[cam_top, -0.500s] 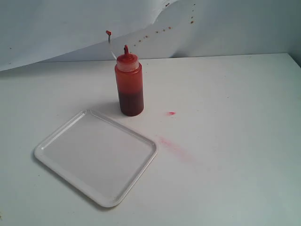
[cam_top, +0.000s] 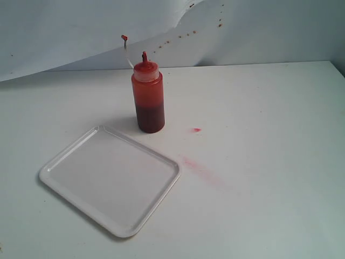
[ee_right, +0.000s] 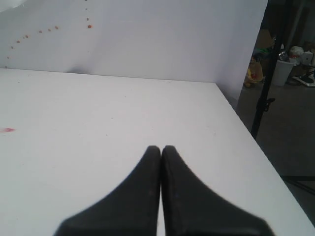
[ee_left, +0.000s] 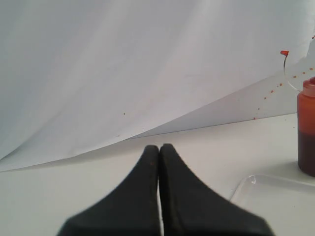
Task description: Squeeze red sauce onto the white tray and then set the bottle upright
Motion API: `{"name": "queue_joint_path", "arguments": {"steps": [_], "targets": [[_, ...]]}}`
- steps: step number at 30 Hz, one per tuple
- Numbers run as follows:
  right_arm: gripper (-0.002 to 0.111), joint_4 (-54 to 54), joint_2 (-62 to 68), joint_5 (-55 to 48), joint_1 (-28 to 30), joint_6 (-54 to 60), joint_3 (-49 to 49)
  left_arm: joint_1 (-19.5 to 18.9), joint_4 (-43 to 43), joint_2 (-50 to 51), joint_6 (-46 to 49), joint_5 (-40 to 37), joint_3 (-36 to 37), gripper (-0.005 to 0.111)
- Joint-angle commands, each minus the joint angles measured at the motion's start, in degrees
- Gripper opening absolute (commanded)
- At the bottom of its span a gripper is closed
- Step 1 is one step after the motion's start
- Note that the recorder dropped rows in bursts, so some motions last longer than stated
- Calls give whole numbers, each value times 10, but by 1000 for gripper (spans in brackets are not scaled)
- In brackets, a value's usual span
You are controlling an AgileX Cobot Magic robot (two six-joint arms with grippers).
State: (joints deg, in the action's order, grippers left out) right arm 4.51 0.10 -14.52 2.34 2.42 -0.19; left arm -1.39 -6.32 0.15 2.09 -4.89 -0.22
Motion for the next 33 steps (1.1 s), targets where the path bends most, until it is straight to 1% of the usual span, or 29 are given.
{"name": "queue_joint_path", "arguments": {"steps": [1, 9, 11, 14, 18, 20, 23, 26, 33], "targets": [[0, 1, -1, 1, 4, 3, 2, 3, -1, -2, -1, -1, 2, 0], [0, 1, -1, 1, 4, 3, 2, 3, -1, -2, -2, 2, 2, 0], [0, 1, -1, 1, 4, 3, 2, 3, -1, -2, -21, 11, 2, 0], [0, 1, -1, 1, 4, 3, 2, 3, -1, -2, -83, 45, 2, 0], [0, 1, -1, 1, 4, 3, 2, 3, -1, -2, -192, 119, 2, 0], [0, 1, -1, 1, 4, 3, 2, 3, -1, -2, -239, 121, 2, 0], [0, 1, -1, 1, 4, 3, 2, 3, -1, -2, -260, 80, -38, 0], [0, 1, -1, 1, 4, 3, 2, 3, -1, -2, -260, 15, -101, 0], [0, 1, -1, 1, 4, 3, 2, 3, -1, -2, -259, -5, -215, 0]]}}
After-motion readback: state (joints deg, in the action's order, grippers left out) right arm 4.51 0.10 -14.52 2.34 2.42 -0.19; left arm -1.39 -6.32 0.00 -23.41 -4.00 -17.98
